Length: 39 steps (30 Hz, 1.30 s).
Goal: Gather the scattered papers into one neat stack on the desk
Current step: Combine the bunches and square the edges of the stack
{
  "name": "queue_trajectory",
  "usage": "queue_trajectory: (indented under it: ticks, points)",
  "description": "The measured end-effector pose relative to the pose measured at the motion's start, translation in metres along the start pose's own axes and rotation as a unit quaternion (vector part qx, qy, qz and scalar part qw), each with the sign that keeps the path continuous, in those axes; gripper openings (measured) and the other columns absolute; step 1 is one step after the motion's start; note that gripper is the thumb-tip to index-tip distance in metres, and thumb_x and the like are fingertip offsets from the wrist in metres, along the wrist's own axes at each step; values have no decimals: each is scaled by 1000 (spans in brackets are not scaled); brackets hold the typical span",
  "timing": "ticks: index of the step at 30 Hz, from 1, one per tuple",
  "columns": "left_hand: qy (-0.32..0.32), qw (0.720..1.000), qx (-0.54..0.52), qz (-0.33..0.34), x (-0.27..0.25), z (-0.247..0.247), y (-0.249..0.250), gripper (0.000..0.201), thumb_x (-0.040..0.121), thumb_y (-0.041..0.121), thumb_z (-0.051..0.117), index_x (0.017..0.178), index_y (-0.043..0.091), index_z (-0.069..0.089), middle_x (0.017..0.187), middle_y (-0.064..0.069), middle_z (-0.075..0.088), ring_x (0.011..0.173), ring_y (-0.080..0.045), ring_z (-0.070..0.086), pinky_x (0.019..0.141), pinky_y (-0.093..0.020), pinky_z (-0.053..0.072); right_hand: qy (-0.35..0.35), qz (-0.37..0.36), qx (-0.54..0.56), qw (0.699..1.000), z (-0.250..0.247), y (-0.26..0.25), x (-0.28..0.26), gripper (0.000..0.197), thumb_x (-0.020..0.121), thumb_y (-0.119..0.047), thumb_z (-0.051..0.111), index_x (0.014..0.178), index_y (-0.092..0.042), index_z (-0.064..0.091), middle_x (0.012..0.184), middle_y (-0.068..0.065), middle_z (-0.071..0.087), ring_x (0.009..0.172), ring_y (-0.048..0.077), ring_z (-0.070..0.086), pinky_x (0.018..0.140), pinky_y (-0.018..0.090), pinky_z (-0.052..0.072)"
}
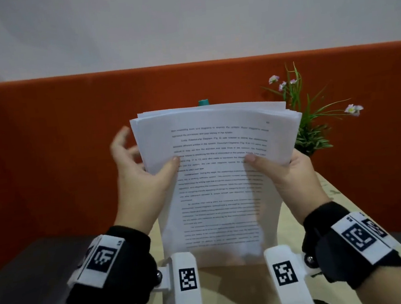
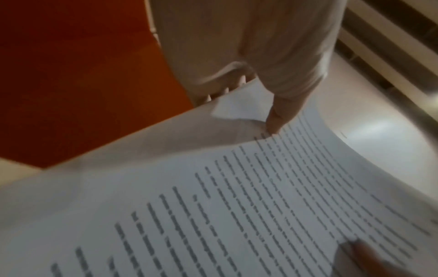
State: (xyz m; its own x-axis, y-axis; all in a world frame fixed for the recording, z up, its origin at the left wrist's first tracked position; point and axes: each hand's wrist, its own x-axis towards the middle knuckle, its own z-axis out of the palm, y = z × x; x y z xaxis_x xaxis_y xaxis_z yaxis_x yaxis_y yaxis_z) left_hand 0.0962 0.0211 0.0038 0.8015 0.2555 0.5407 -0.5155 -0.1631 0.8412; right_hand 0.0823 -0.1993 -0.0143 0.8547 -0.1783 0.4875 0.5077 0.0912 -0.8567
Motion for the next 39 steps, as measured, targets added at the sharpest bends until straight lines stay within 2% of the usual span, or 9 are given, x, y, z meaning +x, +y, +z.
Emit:
queue_trajectory:
  ticks: [5, 9, 16, 20, 24, 27, 30, 34, 39]
  points:
    - [41, 889, 340, 303, -3, 16, 63, 101, 72, 55, 62, 153, 12, 19, 157, -10, 25, 145, -25, 23, 117, -44, 19, -23, 12, 10, 1000, 2, -1, -1, 22, 81, -6, 71, 101, -16, 71, 91, -4, 80, 85, 13, 76, 69, 25, 59]
    - [-297, 801, 413, 315, -1, 52, 88, 84, 82, 52, 57, 153, 34, 16, 159, 6, 24, 148, -12, 16, 119, -47, 6, -39, -15, -30, 999, 5, -3, -1, 15, 81, -17, 70, 95, -21, 71, 85, -6, 78, 82, 7, 74, 69, 23, 58]
    - [-306, 749, 497, 315, 16, 69, 90, 46, 86, 39, 59, 129, 32, 47, 117, 8, 60, 114, -18, 54, 91, -36, 34, -27, -18, -49, 998, 10, -9, 0, 19, 84, -9, 70, 95, -24, 71, 90, -4, 76, 88, 12, 73, 77, 31, 59]
    - [-260, 817, 433, 276, 34, 57, 88, 22, 86, 25, 63, 74, 25, 45, 77, 3, 54, 95, -31, 61, 76, -38, 48, 56, 18, -123, 991, 0, -2, -1, 45, 78, -29, 77, 119, -18, 60, 114, -1, 69, 101, 15, 68, 86, 38, 57]
    - [-133, 910, 315, 234, 56, 22, 75, 14, 83, 20, 66, 88, 7, 63, 95, -11, 70, 93, -28, 64, 74, -30, 44, 192, 161, -132, 959, -33, 18, -7, 111, 63, -47, 84, 151, -34, 16, 157, 7, 27, 139, 28, 36, 112, 49, 33]
    - [-116, 960, 219, 128, 54, 4, 53, 15, 85, 19, 67, 97, 11, 67, 99, -4, 71, 96, -24, 66, 89, -38, 52, 133, 166, -25, 977, -44, 21, -2, 119, 52, -50, 86, 151, -33, 23, 157, 4, 32, 136, 28, 43, 110, 50, 36]
    - [-91, 990, 108, 27, 42, -8, 25, 17, 91, 12, 60, 108, 15, 66, 107, -3, 71, 100, -20, 68, 94, -43, 52, 132, 125, -4, 983, -45, 14, 6, 100, 49, -50, 87, 137, -18, 52, 134, 4, 62, 119, 27, 61, 99, 49, 49]
    - [-56, 997, -4, -60, 22, -14, -6, 12, 95, 15, 55, 99, 21, 65, 99, 0, 73, 84, -11, 73, 81, -41, 58, 122, 101, -29, 987, -41, 11, 8, 33, 86, -19, 69, 118, -10, 63, 115, 7, 71, 104, 27, 68, 91, 42, 54]
    - [-1, 996, -27, -82, 1, 3, -30, 11, 95, 22, 55, 86, 28, 55, 99, -5, 70, 92, -25, 71, 82, -52, 57, 95, 48, -102, 989, -29, 19, 2, 14, 91, -17, 63, 95, -31, 62, 94, -11, 71, 77, 1, 70, 64, 20, 54]
